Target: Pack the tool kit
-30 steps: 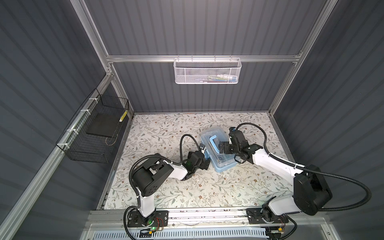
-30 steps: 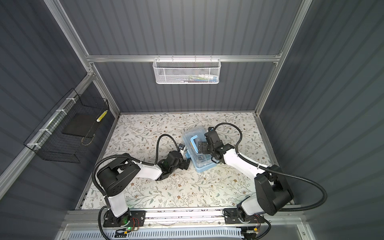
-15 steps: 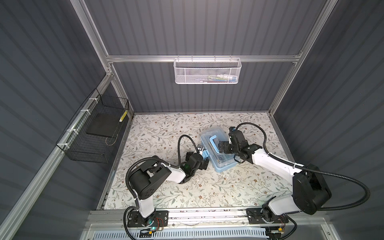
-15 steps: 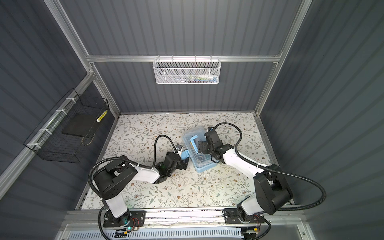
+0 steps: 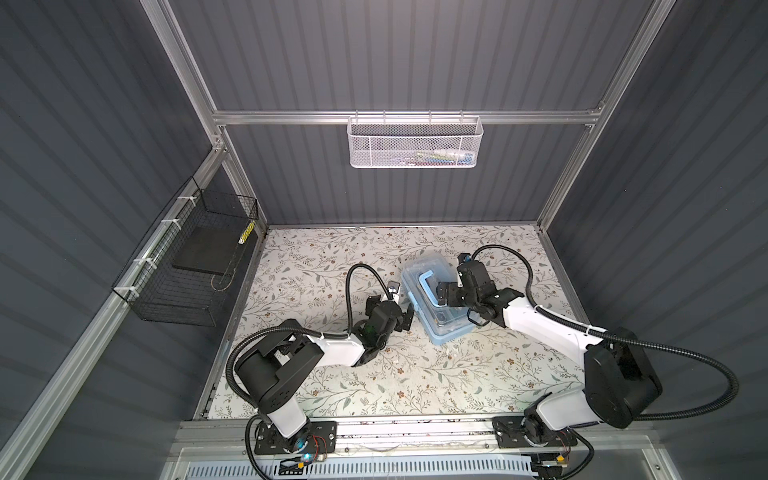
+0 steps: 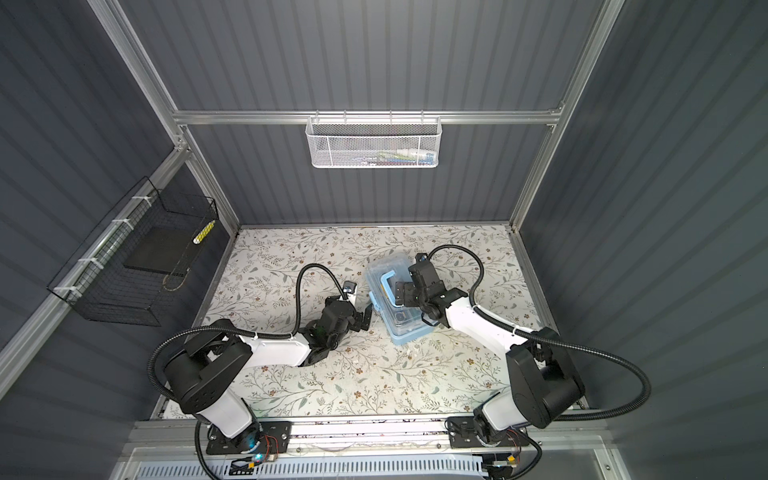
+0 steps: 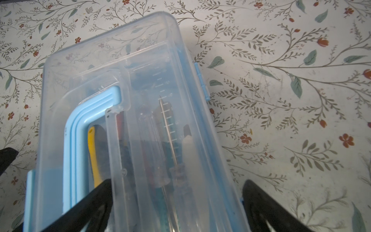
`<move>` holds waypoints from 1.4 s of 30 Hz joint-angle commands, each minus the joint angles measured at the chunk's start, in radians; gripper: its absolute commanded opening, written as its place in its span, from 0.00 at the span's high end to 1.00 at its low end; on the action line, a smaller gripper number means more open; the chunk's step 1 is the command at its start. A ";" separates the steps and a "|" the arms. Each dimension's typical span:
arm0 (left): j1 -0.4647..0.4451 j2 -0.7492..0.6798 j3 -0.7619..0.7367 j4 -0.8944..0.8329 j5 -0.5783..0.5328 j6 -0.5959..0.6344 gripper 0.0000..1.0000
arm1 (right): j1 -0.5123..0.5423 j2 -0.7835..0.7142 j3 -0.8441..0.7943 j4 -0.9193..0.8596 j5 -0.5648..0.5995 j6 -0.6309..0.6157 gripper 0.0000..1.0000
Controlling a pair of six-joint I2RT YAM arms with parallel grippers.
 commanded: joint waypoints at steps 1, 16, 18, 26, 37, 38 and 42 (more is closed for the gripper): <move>0.003 -0.037 0.037 -0.049 -0.021 0.011 0.00 | 0.003 0.045 -0.056 -0.180 0.016 -0.017 0.01; 0.001 -0.027 0.068 -0.067 0.019 0.003 0.00 | 0.003 -0.040 0.039 -0.215 0.104 -0.041 0.05; 0.002 -0.029 0.069 -0.068 0.022 0.001 0.00 | 0.002 -0.049 0.056 -0.246 0.097 -0.048 0.09; 0.001 -0.029 0.079 -0.087 0.030 -0.001 0.00 | 0.004 -0.062 0.114 -0.262 0.039 -0.031 0.33; 0.002 -0.003 0.108 -0.085 0.049 0.009 0.00 | 0.005 -0.039 0.114 -0.252 0.084 -0.094 0.21; 0.002 -0.002 0.111 -0.082 0.051 0.010 0.00 | 0.004 -0.037 0.114 -0.254 0.088 -0.099 0.19; 0.003 0.009 0.122 -0.081 0.055 0.018 0.00 | 0.004 -0.024 0.120 -0.259 0.094 -0.118 0.08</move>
